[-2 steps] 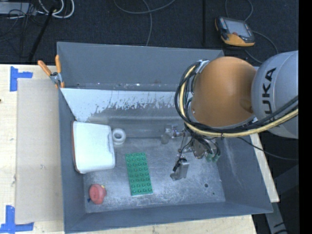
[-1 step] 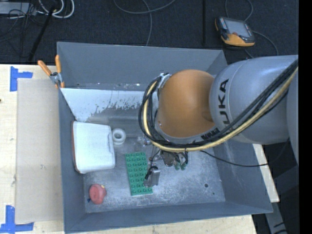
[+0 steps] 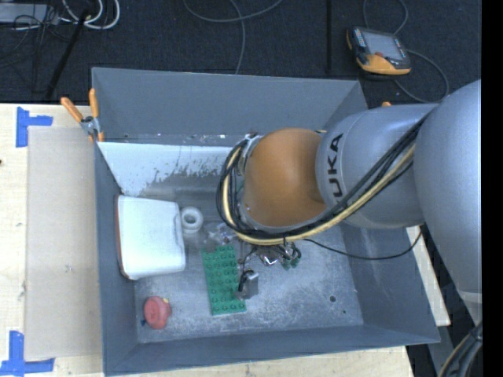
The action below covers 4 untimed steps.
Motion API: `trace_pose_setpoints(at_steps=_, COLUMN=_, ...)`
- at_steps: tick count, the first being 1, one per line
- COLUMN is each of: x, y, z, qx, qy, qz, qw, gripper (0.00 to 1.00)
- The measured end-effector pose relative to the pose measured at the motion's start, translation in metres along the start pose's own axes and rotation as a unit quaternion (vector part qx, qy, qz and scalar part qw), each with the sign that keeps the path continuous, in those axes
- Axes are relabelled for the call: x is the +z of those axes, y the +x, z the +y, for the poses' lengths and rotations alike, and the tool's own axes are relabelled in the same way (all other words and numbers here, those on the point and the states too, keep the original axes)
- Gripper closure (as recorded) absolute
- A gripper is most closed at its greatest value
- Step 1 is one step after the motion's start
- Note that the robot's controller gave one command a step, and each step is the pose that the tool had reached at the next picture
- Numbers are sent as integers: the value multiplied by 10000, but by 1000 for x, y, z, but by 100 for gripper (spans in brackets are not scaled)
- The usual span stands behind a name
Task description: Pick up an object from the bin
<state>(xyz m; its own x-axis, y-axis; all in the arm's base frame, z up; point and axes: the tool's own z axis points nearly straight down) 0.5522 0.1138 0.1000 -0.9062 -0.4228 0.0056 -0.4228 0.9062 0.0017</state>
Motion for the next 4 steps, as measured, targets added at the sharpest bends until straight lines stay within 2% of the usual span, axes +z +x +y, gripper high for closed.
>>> trace_pose_setpoints(at_steps=1, x=31, y=-34, z=-21, qx=-503, qy=0, qz=-13, qw=9987, gripper=0)
trace_pose_setpoints(at_steps=2, x=29, y=-44, z=-73, qx=-1452, qy=19, qz=-39, qw=9894, gripper=0)
trace_pose_setpoints(at_steps=3, x=30, y=10, z=-53, qx=-2050, qy=5, qz=-25, qw=9788, gripper=0)
trace_pose_setpoints(at_steps=4, x=28, y=9, z=-54, qx=-2022, qy=8, qz=-32, qw=9793, gripper=100)
